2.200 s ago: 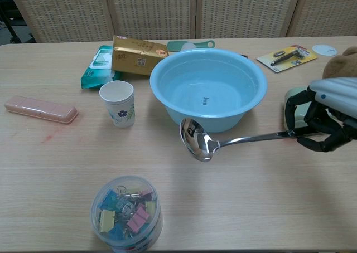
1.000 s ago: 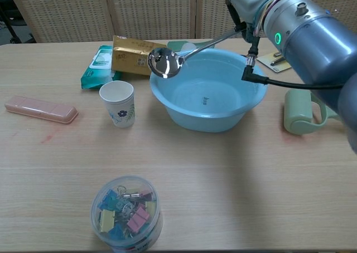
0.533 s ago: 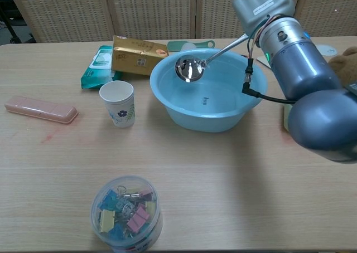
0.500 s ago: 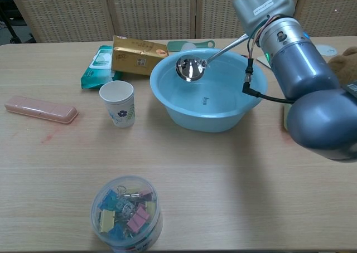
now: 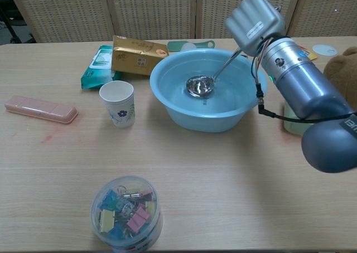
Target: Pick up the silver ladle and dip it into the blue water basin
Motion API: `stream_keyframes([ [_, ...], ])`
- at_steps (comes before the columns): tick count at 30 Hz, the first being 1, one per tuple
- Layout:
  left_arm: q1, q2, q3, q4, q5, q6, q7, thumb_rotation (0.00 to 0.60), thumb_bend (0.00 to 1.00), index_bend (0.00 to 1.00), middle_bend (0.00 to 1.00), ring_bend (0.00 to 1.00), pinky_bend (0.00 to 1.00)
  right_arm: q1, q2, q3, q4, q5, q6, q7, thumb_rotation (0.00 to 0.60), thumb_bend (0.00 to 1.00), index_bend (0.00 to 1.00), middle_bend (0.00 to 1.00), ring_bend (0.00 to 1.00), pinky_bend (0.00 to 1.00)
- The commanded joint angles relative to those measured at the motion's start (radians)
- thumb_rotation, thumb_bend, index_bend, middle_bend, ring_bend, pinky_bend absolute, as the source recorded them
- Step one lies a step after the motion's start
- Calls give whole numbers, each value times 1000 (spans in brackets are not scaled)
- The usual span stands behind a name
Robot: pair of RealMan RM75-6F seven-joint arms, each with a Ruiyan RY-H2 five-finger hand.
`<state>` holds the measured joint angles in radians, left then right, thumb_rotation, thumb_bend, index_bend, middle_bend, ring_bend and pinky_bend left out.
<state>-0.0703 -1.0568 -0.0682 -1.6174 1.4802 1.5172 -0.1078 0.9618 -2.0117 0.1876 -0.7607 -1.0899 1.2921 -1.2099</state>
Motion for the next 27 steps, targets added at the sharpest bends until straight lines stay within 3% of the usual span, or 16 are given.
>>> stream_keyframes([
  [1,0,0,0,0,-1,-1,1,600,25,0,0,0,0,-20,-2,-42,40,-52,-11,34,600,1000,854,897,796,928],
  [6,0,-1,2,-1,2,0,5,600,24,0,0,0,0,-45,24,-77,21,-87,-37,16,600,1000,854,897,796,928],
  [9,0,-2,2,-2,4,1,8,600,24,0,0,0,0,-62,52,-76,-46,-94,-47,23,600,1000,856,898,796,928],
  [13,0,-3,4,-3,5,-1,14,600,24,0,0,0,0,-90,101,-34,-208,-41,-60,-18,600,1000,857,899,798,928],
  [21,0,-4,6,-5,7,-2,21,600,24,0,0,0,0,-121,181,76,-509,169,-55,-191,600,1000,859,900,802,933],
  [27,0,-6,4,-6,3,-1,26,600,25,0,0,0,0,-110,216,140,-607,255,-35,-209,600,1000,861,904,807,939],
])
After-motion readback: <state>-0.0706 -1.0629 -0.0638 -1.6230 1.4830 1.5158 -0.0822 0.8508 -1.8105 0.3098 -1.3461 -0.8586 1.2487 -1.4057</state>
